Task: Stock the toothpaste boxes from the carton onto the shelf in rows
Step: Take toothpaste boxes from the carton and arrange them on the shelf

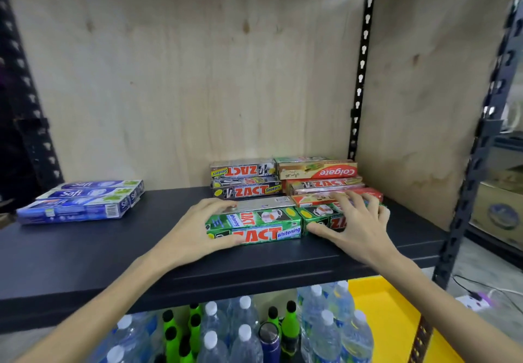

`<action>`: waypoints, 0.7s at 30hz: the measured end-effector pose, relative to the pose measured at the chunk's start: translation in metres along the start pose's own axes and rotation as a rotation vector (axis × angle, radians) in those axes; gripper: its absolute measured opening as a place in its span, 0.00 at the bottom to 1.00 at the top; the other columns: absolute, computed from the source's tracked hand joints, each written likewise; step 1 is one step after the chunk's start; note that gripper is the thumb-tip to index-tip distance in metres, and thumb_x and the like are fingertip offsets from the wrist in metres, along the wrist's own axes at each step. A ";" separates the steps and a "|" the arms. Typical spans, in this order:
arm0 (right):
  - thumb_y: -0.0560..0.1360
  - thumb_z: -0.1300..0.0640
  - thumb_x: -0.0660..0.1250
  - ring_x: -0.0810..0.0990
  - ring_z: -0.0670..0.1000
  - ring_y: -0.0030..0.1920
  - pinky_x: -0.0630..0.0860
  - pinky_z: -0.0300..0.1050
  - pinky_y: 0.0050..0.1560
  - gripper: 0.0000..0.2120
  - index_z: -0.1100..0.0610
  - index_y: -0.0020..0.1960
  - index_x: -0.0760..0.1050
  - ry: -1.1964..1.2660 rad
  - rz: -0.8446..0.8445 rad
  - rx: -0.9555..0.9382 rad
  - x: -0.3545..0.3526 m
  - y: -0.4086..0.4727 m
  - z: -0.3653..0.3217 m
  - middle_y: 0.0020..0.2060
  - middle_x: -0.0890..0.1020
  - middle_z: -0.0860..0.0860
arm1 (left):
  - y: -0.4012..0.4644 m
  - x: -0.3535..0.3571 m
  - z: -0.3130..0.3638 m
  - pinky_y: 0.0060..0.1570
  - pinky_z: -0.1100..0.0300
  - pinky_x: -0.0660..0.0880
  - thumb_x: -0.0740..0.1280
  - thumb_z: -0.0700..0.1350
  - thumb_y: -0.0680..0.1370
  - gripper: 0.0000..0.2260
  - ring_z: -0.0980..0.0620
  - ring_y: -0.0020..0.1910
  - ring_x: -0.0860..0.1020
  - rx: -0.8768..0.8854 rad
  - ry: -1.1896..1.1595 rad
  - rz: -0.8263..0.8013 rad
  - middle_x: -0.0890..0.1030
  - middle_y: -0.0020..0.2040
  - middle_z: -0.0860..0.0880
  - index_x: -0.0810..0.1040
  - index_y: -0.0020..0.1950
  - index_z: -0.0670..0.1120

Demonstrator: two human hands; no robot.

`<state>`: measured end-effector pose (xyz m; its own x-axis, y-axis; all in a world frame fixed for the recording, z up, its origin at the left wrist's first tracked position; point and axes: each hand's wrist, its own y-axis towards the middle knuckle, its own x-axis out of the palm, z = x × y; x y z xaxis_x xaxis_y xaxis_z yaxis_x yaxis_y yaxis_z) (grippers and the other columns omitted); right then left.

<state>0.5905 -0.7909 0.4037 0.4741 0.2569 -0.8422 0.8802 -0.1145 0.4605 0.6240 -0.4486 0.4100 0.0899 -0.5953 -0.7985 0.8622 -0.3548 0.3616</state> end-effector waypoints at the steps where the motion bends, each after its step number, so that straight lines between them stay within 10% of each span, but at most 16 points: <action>1: 0.63 0.16 0.53 0.53 0.55 0.76 0.51 0.59 0.71 0.50 0.43 0.76 0.63 -0.010 -0.002 -0.015 0.001 0.003 0.003 0.77 0.64 0.49 | 0.001 -0.001 -0.002 0.70 0.57 0.67 0.72 0.73 0.65 0.36 0.61 0.70 0.67 0.000 0.005 0.000 0.67 0.70 0.66 0.68 0.71 0.66; 10: 0.62 0.14 0.43 0.53 0.53 0.76 0.52 0.61 0.69 0.49 0.36 0.77 0.60 -0.152 -0.027 -0.134 0.009 0.023 0.006 0.77 0.63 0.43 | 0.010 -0.036 -0.029 0.65 0.67 0.65 0.70 0.74 0.66 0.33 0.71 0.65 0.67 -0.017 0.122 -0.034 0.70 0.65 0.69 0.71 0.69 0.65; 16: 0.63 0.14 0.42 0.57 0.51 0.74 0.54 0.61 0.69 0.47 0.35 0.77 0.60 -0.143 -0.018 -0.163 0.013 0.028 0.006 0.75 0.67 0.43 | 0.029 -0.050 -0.034 0.72 0.50 0.63 0.61 0.82 0.60 0.45 0.52 0.74 0.66 -0.065 0.336 -0.084 0.71 0.72 0.58 0.70 0.73 0.62; 21: 0.64 0.14 0.41 0.58 0.50 0.73 0.53 0.58 0.68 0.48 0.36 0.76 0.62 -0.181 -0.024 -0.186 0.007 0.030 0.007 0.74 0.68 0.42 | 0.056 -0.022 0.024 0.76 0.50 0.61 0.60 0.78 0.68 0.42 0.58 0.76 0.62 0.052 0.315 -0.061 0.66 0.77 0.60 0.66 0.77 0.58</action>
<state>0.6199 -0.7995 0.4095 0.4644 0.0799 -0.8820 0.8799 0.0719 0.4697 0.6580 -0.4728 0.4589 0.1957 -0.3223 -0.9262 0.8447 -0.4244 0.3262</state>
